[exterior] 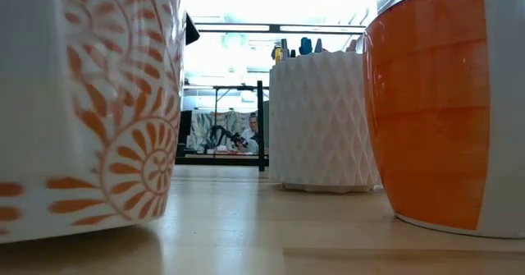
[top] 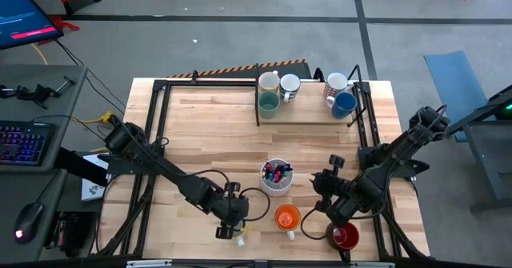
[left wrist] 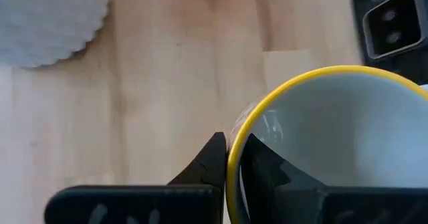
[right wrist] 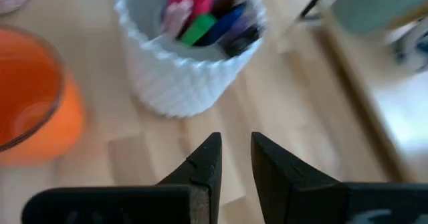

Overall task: Place coffee mugs
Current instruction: Move the orange patterned mug to the top of the table

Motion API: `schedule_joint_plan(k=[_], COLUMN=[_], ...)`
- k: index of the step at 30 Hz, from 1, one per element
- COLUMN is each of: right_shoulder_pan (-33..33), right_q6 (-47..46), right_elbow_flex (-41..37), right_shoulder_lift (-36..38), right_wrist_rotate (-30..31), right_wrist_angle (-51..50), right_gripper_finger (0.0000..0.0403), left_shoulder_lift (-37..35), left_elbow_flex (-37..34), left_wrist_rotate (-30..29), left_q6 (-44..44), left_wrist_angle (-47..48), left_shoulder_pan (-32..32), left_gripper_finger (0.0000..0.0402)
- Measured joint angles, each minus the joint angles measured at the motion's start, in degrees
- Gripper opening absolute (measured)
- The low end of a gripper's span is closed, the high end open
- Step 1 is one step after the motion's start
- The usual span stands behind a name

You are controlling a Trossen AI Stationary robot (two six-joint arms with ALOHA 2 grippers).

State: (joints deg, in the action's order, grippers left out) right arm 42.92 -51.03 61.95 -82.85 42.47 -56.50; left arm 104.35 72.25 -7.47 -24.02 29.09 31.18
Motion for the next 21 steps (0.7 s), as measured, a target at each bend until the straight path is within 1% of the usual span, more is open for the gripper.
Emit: schedule_joint_plan(k=[3,5,8,11,13,16,18,21], right_shoulder_pan=[0.0,0.0,0.0,0.0,0.0,0.0,0.0,0.0], right_q6=[-1.56,-3.19,-5.76,-7.22,-7.91,-9.39,-9.59,-9.59], right_elbow_flex=[0.0,0.0,0.0,0.0,0.0,0.0,0.0,0.0], right_shoulder_lift=[0.0,0.0,0.0,0.0,0.0,0.0,0.0,0.0], right_wrist_rotate=[4.2,5.57,5.52,6.1,7.24,7.55,7.43,7.34], right_wrist_angle=[-1.43,-2.63,-4.22,-4.79,-4.99,-5.51,-5.68,-5.63], right_gripper_finger=[0.0059,0.0059,0.0059,0.0059,0.0059,0.0059,0.0059,0.0059], left_shoulder_lift=[-0.99,-1.73,-2.23,-2.81,-2.83,-3.1,-3.77,-4.78], left_elbow_flex=[0.03,0.78,3.65,7.22,9.48,13.01,14.91,16.4], left_wrist_rotate=[-0.63,-2.62,-6.43,-9.43,-9.92,-11.04,-12.69,-13.17], left_q6=[2.33,4.02,6.86,10.24,12.57,16.33,17.56,18.58], left_wrist_angle=[3.52,8.18,15.82,20.15,22.3,28.26,31.72,34.8], left_shoulder_pan=[-1.72,-3.38,-6.57,-10.39,-13.2,-16.8,-18.99,-22.78], left_gripper_finger=[0.0014,0.0013,0.0013,0.0012,0.0012,0.0012,0.0012,0.0012])
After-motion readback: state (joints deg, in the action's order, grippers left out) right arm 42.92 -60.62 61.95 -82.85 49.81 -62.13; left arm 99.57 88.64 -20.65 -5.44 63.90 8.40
